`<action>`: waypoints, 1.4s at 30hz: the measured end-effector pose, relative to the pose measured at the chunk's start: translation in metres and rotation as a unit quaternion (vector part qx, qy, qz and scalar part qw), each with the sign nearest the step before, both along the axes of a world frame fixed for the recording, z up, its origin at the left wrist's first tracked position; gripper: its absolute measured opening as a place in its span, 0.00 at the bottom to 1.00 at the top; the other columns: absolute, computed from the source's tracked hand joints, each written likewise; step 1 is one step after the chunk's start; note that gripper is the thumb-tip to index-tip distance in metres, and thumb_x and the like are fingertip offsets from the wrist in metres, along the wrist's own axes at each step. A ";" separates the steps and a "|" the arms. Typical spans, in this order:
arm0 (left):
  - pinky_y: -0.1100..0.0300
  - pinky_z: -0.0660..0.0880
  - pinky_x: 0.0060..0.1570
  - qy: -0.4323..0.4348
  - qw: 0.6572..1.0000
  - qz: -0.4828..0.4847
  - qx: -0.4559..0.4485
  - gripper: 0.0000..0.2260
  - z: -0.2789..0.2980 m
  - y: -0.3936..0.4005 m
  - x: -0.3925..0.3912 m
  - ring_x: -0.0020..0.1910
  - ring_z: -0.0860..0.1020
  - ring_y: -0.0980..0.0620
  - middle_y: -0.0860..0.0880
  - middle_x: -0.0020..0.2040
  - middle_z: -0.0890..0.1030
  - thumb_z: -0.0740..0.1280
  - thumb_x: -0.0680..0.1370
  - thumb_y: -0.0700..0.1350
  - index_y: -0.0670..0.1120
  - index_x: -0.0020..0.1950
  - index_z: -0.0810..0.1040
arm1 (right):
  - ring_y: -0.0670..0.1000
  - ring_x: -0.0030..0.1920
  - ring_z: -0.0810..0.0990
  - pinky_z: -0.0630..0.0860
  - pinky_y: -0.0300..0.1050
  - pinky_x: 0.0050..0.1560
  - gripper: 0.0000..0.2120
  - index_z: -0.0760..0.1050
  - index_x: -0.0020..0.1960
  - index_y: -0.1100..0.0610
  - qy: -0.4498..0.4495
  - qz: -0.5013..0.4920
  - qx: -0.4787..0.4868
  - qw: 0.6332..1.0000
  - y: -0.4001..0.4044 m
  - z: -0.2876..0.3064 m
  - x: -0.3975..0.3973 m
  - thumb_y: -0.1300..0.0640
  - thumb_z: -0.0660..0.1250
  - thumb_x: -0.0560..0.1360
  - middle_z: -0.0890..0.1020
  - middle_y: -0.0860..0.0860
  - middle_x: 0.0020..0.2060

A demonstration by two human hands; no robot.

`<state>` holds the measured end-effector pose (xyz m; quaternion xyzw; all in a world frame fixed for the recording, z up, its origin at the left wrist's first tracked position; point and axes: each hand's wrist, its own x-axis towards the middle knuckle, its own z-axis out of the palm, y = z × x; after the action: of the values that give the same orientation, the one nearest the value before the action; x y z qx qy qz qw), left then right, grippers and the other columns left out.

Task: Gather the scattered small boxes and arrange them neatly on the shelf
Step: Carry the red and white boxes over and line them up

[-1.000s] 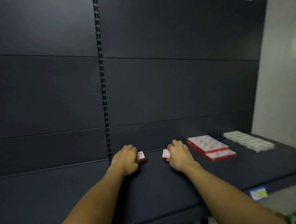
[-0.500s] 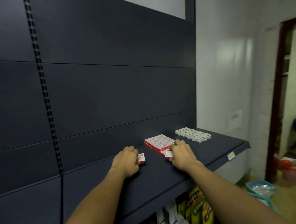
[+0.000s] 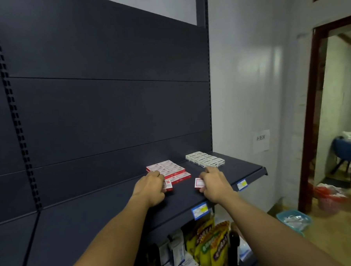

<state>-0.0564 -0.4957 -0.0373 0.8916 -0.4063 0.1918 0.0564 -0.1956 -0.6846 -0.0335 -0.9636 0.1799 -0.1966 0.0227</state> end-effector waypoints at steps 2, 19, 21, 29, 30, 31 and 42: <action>0.53 0.75 0.56 0.004 1.000 0.005 -0.004 0.15 0.003 -0.013 -0.009 0.59 0.74 0.48 0.50 0.59 0.74 0.66 0.77 0.49 0.47 0.63 0.76 | 0.57 0.65 0.70 0.69 0.49 0.67 0.21 0.75 0.66 0.55 0.000 0.003 0.003 1.000 -0.015 0.002 -0.007 0.52 0.71 0.75 0.71 0.55 0.64; 0.54 0.75 0.55 0.002 0.997 0.082 0.001 0.16 0.006 -0.081 -0.055 0.58 0.74 0.48 0.49 0.61 0.74 0.66 0.78 0.47 0.46 0.65 0.74 | 0.56 0.66 0.69 0.67 0.49 0.67 0.23 0.73 0.68 0.55 0.000 0.098 0.006 0.995 -0.103 -0.009 -0.011 0.52 0.72 0.75 0.71 0.54 0.65; 0.53 0.75 0.55 0.005 0.996 0.091 0.000 0.16 0.006 -0.083 -0.049 0.58 0.74 0.48 0.49 0.60 0.74 0.66 0.77 0.47 0.46 0.64 0.75 | 0.56 0.66 0.68 0.67 0.49 0.68 0.23 0.73 0.68 0.55 -0.001 0.111 0.014 0.994 -0.106 -0.011 -0.003 0.51 0.72 0.75 0.71 0.54 0.64; 0.55 0.74 0.52 -0.011 0.993 0.113 -0.023 0.15 -0.001 -0.085 -0.012 0.57 0.75 0.48 0.51 0.57 0.75 0.66 0.76 0.48 0.48 0.62 0.78 | 0.55 0.64 0.69 0.66 0.47 0.67 0.24 0.74 0.69 0.55 -0.018 0.147 0.027 0.989 -0.121 -0.016 0.047 0.51 0.72 0.75 0.72 0.53 0.61; 0.55 0.74 0.52 -0.013 0.993 0.116 -0.026 0.15 -0.003 -0.085 -0.007 0.57 0.75 0.48 0.51 0.57 0.75 0.65 0.76 0.48 0.48 0.61 0.78 | 0.54 0.65 0.68 0.66 0.47 0.67 0.24 0.73 0.69 0.55 -0.017 0.152 0.031 0.988 -0.122 -0.016 0.054 0.51 0.72 0.75 0.72 0.53 0.62; 0.55 0.73 0.53 -0.015 0.992 0.118 -0.030 0.15 -0.004 -0.084 0.000 0.57 0.74 0.48 0.51 0.57 0.75 0.65 0.76 0.47 0.48 0.61 0.78 | 0.54 0.65 0.68 0.66 0.48 0.67 0.24 0.73 0.69 0.55 -0.017 0.159 0.033 0.987 -0.124 -0.016 0.061 0.51 0.72 0.75 0.72 0.53 0.62; 0.58 0.66 0.53 -0.043 0.987 0.140 -0.068 0.14 -0.031 -0.074 0.062 0.54 0.74 0.51 0.53 0.56 0.77 0.64 0.74 0.49 0.50 0.59 0.79 | 0.52 0.63 0.68 0.66 0.47 0.66 0.19 0.74 0.67 0.53 -0.071 0.229 0.050 0.970 -0.121 -0.034 0.139 0.48 0.68 0.78 0.71 0.50 0.58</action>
<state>0.0054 -0.5699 -0.0685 0.9247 -0.2657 0.2629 0.0721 -0.0568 -0.8060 -0.0673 -0.9604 -0.0379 -0.2446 0.1283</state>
